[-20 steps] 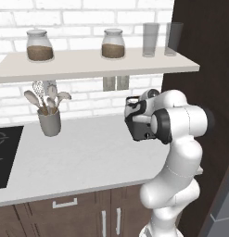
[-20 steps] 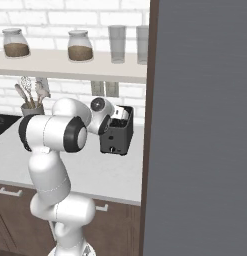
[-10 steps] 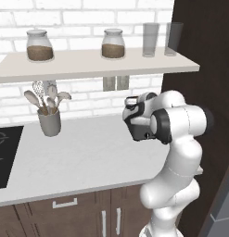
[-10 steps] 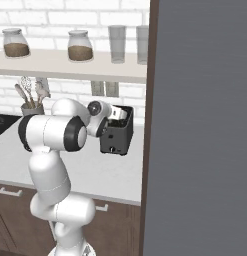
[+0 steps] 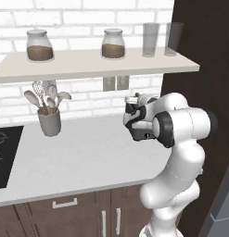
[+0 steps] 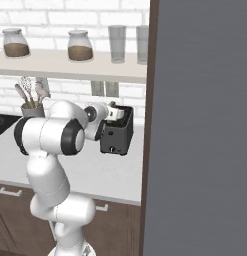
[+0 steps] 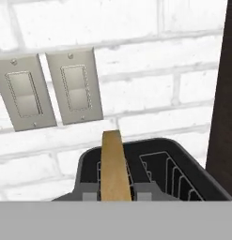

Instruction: Start the toaster. Once the lever pops up, take the bread to the plate on the dining counter.

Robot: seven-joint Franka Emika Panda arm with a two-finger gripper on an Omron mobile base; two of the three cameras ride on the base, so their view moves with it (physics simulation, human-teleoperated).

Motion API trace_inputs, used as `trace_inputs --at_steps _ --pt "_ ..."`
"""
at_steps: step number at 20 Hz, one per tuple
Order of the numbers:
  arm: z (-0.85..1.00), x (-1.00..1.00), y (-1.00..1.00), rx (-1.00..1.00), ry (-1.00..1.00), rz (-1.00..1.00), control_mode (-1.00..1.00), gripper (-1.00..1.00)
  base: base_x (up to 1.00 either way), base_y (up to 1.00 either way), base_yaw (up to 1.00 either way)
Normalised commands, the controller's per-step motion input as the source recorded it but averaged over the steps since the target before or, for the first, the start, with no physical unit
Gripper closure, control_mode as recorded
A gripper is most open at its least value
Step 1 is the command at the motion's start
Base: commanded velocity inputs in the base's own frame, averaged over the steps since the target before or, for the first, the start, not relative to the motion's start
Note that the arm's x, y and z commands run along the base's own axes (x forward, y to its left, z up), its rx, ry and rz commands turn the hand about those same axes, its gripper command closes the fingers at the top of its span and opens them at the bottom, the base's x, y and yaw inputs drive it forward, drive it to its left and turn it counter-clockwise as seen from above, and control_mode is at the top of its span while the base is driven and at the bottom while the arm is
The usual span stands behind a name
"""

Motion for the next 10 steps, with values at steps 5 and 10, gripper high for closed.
trace_inputs --at_steps 5,10 --pt "0.82 -0.31 -0.14 0.07 -0.15 0.0 -1.0 1.0 0.0 0.0 0.0" --pt "0.55 -0.44 -0.03 0.05 -0.04 -0.01 -1.0 1.0 0.0 0.0 0.0"
